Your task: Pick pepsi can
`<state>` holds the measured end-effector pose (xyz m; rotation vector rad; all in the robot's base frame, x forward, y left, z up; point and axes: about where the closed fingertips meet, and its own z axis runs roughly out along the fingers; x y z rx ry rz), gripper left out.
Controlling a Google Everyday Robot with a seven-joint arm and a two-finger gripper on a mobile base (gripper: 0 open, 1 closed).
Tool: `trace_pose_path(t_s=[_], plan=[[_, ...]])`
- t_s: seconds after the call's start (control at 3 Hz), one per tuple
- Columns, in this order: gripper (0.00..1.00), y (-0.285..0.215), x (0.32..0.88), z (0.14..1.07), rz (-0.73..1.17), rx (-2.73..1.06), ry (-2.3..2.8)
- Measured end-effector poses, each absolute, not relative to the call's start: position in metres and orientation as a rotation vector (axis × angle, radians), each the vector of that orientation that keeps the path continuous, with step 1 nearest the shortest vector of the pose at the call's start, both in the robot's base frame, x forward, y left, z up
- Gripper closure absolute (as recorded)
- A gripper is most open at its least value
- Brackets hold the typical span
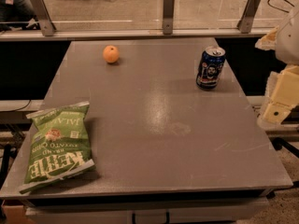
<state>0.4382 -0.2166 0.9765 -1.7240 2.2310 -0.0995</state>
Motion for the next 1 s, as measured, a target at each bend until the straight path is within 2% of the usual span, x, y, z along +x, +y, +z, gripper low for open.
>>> trace_pose_path(t_s=[0.67, 1.0], plan=[[0.00, -0.223, 0.458, 0.969, -0.103, -1.680, 2.200], [0.00, -0.231, 0.499, 0.946, -0.078, -1.609, 2.134]])
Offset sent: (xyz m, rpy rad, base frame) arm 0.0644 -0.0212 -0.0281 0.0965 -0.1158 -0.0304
